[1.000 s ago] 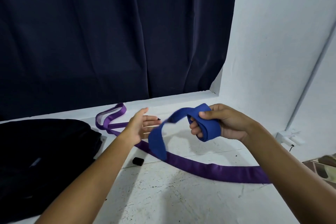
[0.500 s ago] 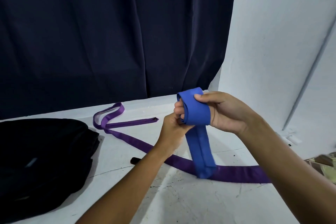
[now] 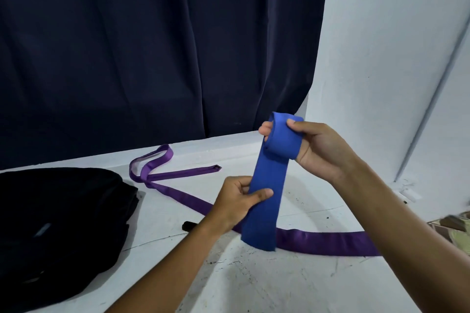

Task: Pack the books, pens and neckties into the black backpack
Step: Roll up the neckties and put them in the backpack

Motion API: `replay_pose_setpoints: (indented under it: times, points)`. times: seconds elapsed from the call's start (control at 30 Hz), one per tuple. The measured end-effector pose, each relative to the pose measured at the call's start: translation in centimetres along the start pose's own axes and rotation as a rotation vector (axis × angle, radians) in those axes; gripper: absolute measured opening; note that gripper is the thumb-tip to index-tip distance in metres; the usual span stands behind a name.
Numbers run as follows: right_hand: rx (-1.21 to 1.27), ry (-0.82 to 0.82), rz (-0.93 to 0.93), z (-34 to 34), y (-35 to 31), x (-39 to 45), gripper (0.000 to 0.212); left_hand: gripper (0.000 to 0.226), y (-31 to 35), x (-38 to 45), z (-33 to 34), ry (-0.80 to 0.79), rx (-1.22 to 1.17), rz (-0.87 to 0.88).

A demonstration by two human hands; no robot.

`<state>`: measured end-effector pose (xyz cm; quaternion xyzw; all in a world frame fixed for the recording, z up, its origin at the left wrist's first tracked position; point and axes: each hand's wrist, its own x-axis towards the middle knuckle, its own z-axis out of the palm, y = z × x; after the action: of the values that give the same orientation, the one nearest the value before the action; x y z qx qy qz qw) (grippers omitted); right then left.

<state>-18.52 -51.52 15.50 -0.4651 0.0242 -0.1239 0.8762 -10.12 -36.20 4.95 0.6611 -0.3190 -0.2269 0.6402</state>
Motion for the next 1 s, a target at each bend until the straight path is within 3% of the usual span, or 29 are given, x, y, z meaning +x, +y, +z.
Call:
replay_pose_setpoints:
  times: [0.17,0.27,0.43,0.57,0.63,0.7,0.83,1.0]
  points:
    - [-0.082,0.111,-0.042,-2.4,1.7,1.7,0.034,0.047,0.9,-3.0,0.8,-0.136,-0.08,-0.068]
    - [-0.168,0.143,-0.028,-3.8,2.5,2.5,0.034,0.073,2.4,-4.0,0.2,-0.093,-0.094,-0.094]
    - [-0.295,0.047,0.172,-4.5,4.5,2.2,0.042,0.01,6.0,-3.5,-0.5,0.02,-0.494,-0.085]
    - [-0.321,-0.257,0.368,-4.5,6.2,0.8,0.072,0.044,6.9,-1.6,-1.9,0.08,-0.822,-0.2]
    - [-0.28,-0.342,0.364,-4.3,6.9,0.1,0.074,0.062,6.5,-0.7,-2.9,0.025,-1.0,-0.243]
    - [-0.321,-0.354,0.317,-4.3,7.5,-0.3,0.062,0.072,5.4,-0.2,-3.6,0.007,-1.102,-0.279]
    - [-0.414,-0.304,0.297,-4.4,8.8,-0.9,0.032,0.069,2.9,0.5,-3.8,0.0,-1.043,-0.361]
    - [-0.419,-0.297,0.365,-4.5,10.0,-1.4,0.029,0.021,0.9,0.4,-3.3,0.053,-0.729,-0.378]
